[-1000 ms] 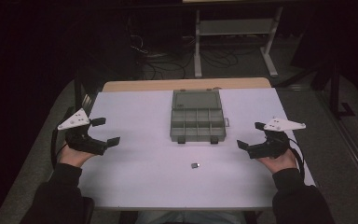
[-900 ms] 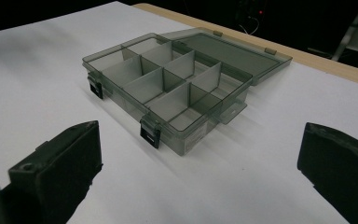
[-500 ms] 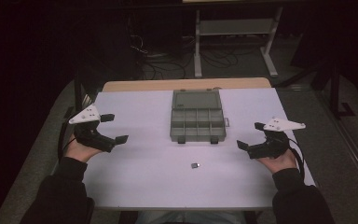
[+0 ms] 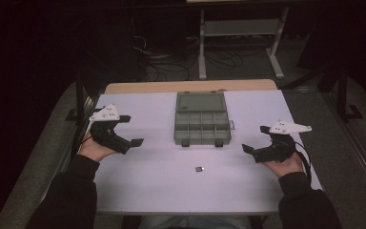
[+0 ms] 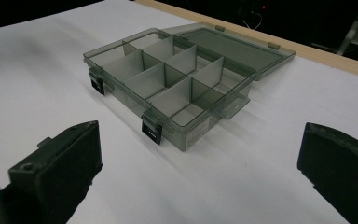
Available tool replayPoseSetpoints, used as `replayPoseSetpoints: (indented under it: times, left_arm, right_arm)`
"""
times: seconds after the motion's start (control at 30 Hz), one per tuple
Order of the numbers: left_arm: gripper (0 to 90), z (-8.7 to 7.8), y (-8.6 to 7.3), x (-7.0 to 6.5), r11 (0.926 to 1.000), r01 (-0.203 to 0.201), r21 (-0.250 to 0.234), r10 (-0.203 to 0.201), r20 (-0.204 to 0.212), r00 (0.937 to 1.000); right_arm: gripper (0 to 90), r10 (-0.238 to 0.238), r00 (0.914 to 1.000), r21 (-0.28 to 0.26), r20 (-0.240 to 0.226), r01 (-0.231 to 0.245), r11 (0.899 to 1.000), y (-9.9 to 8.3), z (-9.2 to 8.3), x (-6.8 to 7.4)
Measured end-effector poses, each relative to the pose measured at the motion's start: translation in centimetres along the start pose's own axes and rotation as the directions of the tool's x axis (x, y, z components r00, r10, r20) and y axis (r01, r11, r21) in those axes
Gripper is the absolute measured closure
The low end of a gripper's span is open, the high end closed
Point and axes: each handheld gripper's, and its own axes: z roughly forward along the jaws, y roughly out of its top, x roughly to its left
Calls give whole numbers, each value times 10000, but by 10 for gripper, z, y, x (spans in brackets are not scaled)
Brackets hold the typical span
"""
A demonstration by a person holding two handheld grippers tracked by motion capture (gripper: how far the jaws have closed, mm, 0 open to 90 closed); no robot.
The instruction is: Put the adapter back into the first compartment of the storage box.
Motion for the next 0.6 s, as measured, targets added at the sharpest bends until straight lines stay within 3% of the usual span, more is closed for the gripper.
replayPoseSetpoints:
  times: [0.6]
  left_arm:
    - [1, 27, 17, -11, 9981, -371, 488, 348, 483, 9982]
  right_arm:
    - [0, -45, 10000, 61, -21, 45, 10000, -1, 1, 0]
